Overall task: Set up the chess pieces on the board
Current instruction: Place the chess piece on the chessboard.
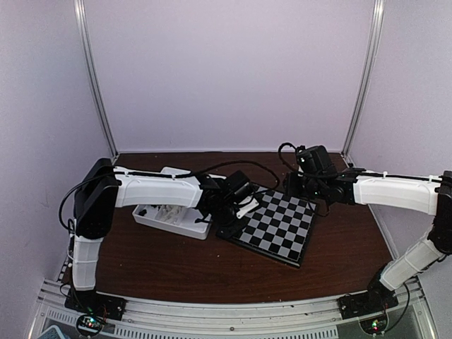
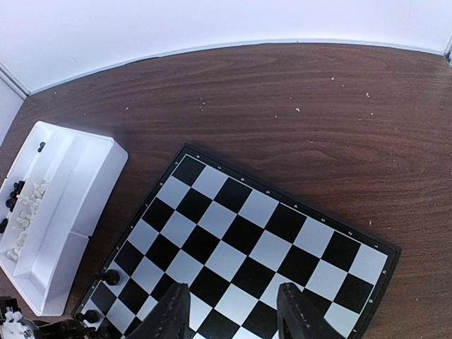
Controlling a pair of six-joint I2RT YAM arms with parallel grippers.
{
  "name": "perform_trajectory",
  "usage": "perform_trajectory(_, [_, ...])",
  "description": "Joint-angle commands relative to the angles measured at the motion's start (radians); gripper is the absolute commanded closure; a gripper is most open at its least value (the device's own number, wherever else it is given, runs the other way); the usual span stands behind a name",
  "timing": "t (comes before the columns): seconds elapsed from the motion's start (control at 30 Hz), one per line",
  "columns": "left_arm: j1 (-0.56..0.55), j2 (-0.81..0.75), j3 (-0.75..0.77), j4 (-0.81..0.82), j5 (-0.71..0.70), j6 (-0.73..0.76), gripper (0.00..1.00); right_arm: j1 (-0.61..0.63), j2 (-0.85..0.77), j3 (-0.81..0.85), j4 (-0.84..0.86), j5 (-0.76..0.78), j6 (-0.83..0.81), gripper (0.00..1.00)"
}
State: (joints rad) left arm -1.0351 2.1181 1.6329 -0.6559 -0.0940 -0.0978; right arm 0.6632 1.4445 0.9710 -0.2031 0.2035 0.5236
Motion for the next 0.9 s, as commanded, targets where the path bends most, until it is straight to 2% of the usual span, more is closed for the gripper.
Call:
perform_trajectory(0.0, [-0.003,0.018,0.031,0.009,-0.02,0.009,0.98,-0.006,-0.011,-0.008,0.018,0.012,-0.003,0.55])
perform_trajectory(0.87, [-0.003,0.035,0.042,-0.017,0.034,0.001,0.97,-0.007,-0.015,-0.017,0.02,0.013,-0.002,0.55])
